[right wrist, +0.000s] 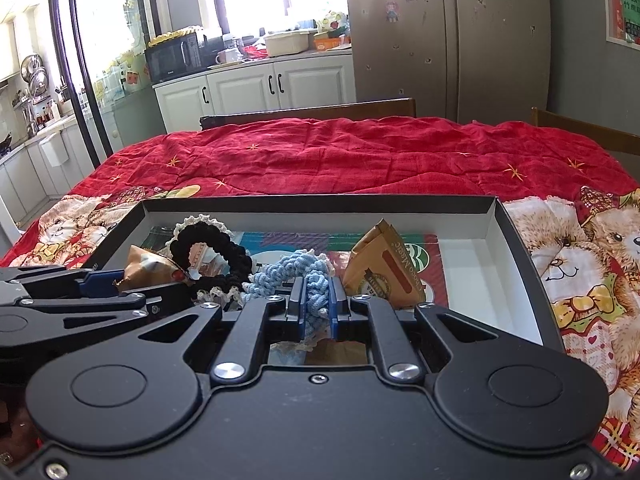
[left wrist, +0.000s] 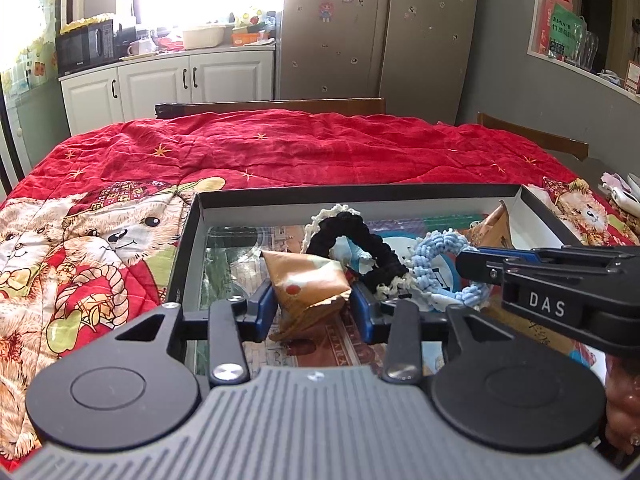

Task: Organize objects
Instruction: 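Open right tool to release scrunchie in box while left tool releases triangle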

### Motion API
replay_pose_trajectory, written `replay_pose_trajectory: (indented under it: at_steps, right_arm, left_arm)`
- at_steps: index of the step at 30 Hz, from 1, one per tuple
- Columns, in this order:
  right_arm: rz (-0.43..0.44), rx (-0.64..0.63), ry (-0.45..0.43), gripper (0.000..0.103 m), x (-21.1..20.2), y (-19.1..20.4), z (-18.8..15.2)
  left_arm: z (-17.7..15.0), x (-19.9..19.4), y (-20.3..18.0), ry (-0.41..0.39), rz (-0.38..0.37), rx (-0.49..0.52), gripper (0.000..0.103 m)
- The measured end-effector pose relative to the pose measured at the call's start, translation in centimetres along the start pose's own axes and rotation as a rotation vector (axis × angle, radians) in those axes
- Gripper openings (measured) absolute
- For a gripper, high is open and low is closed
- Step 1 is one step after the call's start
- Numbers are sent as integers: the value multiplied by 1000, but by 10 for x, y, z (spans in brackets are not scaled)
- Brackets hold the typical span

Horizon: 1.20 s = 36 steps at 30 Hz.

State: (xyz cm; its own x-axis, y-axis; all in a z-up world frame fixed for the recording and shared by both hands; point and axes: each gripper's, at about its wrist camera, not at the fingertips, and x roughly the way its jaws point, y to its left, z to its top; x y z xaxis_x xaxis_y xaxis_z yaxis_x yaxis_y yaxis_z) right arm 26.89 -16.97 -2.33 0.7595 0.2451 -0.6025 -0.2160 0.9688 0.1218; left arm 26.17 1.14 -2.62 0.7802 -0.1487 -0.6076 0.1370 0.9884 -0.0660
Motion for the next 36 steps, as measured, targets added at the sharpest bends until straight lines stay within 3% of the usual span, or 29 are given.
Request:
replay_pose_trajectory:
  at_steps: [15, 23, 36]
  right_arm:
    - [-11, 10, -17, 15, -4, -2, 1]
    - [-3, 24, -54, 29, -14, -3, 5]
    - [1, -9, -116, 31, -43, 7, 10]
  left_arm:
    - [3, -8, 1, -21, 10, -8, 66]
    - [6, -19, -1, -49, 12, -11, 76]
    - [13, -56, -6, -130, 4, -22, 80]
